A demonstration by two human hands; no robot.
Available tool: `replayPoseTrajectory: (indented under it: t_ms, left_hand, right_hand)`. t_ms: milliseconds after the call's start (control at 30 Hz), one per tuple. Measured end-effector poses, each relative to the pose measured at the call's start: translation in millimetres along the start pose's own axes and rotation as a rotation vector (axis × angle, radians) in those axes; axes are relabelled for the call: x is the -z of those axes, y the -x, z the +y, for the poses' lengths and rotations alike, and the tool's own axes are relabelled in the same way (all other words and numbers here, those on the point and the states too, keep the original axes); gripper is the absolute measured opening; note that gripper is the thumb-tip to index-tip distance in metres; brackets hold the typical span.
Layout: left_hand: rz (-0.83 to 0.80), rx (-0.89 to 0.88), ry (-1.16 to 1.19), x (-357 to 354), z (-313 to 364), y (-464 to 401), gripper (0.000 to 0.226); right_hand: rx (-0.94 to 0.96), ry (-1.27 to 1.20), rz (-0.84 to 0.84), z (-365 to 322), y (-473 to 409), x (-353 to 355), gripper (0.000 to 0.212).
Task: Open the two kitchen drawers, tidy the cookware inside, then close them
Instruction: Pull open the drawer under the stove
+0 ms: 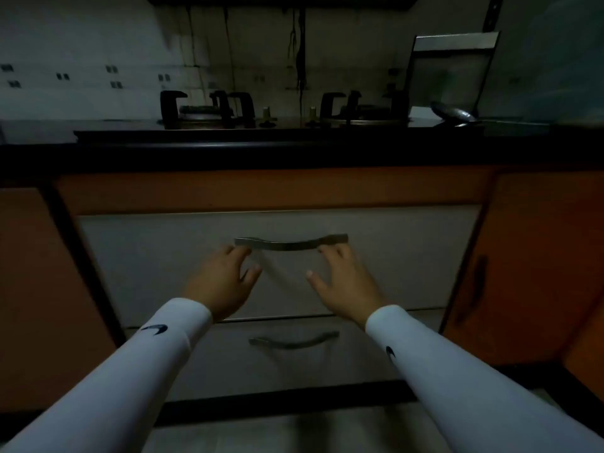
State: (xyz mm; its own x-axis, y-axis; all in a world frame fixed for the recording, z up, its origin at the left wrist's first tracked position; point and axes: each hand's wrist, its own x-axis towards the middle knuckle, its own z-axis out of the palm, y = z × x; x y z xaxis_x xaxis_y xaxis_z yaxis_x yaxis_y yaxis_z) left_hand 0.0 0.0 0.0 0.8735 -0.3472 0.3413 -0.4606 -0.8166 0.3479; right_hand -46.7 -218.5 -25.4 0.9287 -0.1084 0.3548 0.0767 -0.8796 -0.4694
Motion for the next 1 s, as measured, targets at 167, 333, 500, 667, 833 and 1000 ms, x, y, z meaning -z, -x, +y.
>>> replayPoseTrajectory:
  t_ms: [167, 333, 500, 667, 833, 1000]
  left_hand:
    - [-0.028, -0.057, -0.054, -6, -1, -23, 0.054]
    - [-0.055, -0.082, -0.106, -13, 1, -37, 0.060]
    - [-0.025, -0.134, -0.153, -18, 3, -43, 0.056]
    - [-0.043, -0.157, -0.152, -22, 9, -45, 0.052]
    - [-0.093, -0.133, -0.214, -21, 12, -47, 0.057]
    - [-0.105, -0.143, -0.232, -20, 10, -42, 0.057]
  right_hand:
    - [0.044, 0.070, -0.032, 3, -24, -4, 0.071]
    - [0.101, 0.205, 0.001, 8, -34, -15, 0.073]
    - [0.134, 0.211, 0.019, 10, -37, -23, 0.071]
    - [0.122, 0.193, -0.001, 8, -36, -22, 0.070]
    - [0.106, 0.180, -0.011, 6, -35, -21, 0.070]
    - [0.123, 0.201, -0.019, 8, -34, -18, 0.068]
